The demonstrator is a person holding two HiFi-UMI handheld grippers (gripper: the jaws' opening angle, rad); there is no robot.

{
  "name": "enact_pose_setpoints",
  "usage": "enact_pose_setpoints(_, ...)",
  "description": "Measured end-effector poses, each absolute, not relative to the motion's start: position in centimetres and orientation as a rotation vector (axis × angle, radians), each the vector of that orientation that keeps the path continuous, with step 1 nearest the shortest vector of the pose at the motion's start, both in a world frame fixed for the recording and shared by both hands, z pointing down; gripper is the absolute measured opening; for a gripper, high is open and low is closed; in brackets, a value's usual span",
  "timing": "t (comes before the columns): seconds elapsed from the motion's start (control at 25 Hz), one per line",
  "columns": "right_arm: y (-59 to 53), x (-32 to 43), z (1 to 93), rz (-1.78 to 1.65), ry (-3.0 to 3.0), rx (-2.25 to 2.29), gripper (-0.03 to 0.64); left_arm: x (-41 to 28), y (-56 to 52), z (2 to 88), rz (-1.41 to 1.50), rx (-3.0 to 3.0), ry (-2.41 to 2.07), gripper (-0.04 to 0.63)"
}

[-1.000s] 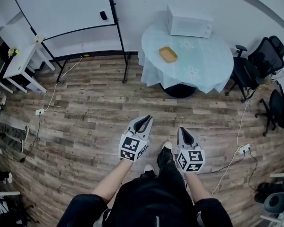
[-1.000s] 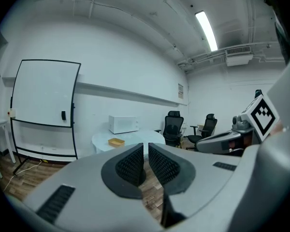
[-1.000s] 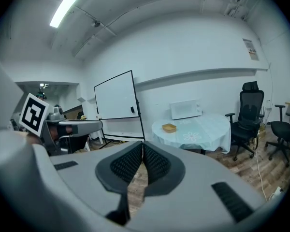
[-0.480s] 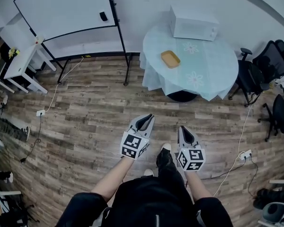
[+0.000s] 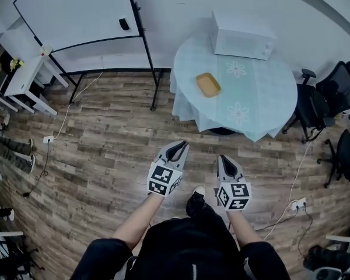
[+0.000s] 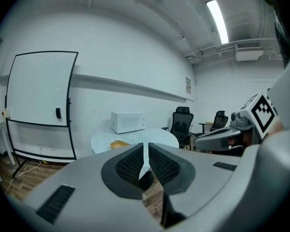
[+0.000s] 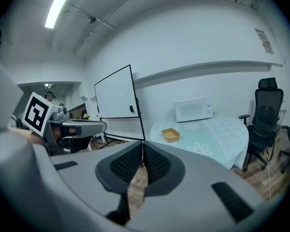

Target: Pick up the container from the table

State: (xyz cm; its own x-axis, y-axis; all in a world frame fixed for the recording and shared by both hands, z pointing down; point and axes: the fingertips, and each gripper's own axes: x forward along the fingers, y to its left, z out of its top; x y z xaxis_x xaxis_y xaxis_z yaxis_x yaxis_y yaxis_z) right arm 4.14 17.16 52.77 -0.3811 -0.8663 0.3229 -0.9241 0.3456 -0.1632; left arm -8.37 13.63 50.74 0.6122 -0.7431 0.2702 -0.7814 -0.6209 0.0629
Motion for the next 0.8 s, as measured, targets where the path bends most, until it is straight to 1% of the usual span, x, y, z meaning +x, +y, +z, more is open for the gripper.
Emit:
enact_pose_setpoints(0.44,8.8,7.8,52.8,0.472,-2.488,1.546,0.025,-4.6,6.1,50.9,0.361,2.608,-1.354,0.020)
enact_pose_setpoints(0.8,6.0,10.1,53.4,0.493,-2.509,1.522,0.025,-2.3,3.4,51.4,0.393,2.590,-1.377,0.020)
